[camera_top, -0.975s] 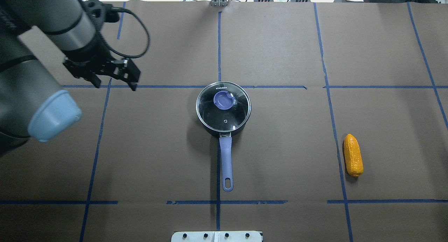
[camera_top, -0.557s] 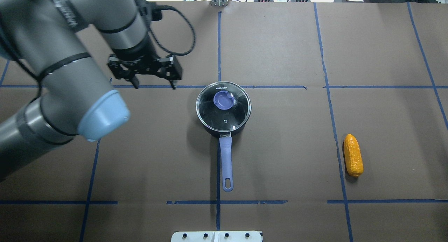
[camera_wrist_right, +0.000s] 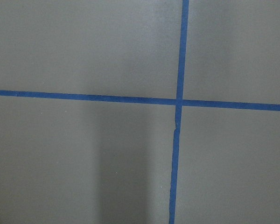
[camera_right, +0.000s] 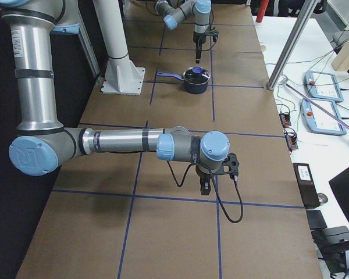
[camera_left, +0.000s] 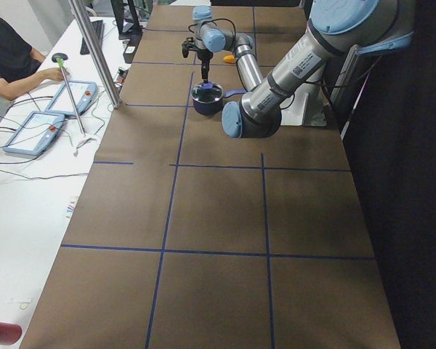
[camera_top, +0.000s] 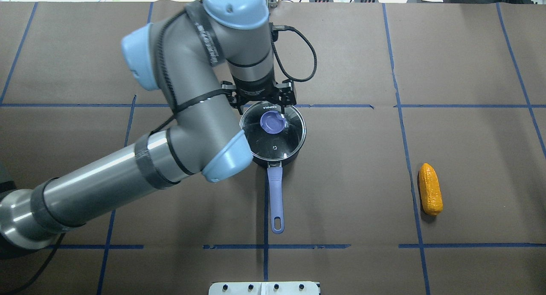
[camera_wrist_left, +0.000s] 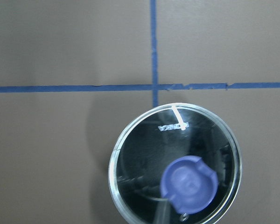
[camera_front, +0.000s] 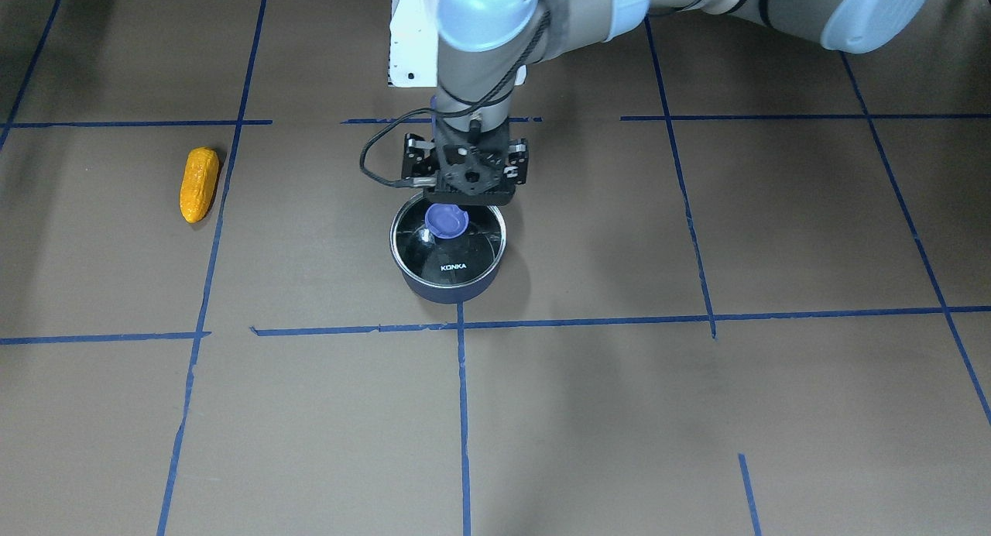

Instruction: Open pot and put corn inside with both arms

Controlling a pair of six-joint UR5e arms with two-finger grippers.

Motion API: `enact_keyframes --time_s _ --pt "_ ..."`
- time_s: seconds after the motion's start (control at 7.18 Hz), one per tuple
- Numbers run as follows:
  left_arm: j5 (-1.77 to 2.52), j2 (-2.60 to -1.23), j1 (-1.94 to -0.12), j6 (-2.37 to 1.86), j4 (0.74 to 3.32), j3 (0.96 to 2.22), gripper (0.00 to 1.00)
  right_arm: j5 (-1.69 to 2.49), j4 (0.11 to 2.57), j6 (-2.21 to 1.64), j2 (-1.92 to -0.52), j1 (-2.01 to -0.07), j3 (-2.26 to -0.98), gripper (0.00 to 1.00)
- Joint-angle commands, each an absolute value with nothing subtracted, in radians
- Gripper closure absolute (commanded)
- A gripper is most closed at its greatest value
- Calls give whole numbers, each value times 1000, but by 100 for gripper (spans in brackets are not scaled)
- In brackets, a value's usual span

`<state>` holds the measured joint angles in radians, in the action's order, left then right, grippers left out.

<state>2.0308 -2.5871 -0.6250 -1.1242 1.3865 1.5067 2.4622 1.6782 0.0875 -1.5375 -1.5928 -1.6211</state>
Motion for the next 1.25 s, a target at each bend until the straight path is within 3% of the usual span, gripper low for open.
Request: enact_keyframes --time_s 0.0,1.11 --pt "2017 -2609 -600 -1132 1394 1451 0 2465 1678 87 -1536 -1589 -1624 0" --pt "2017 -2600 -598 -1132 1523 1332 0 2464 1678 81 -1529 -1588 -1624 0"
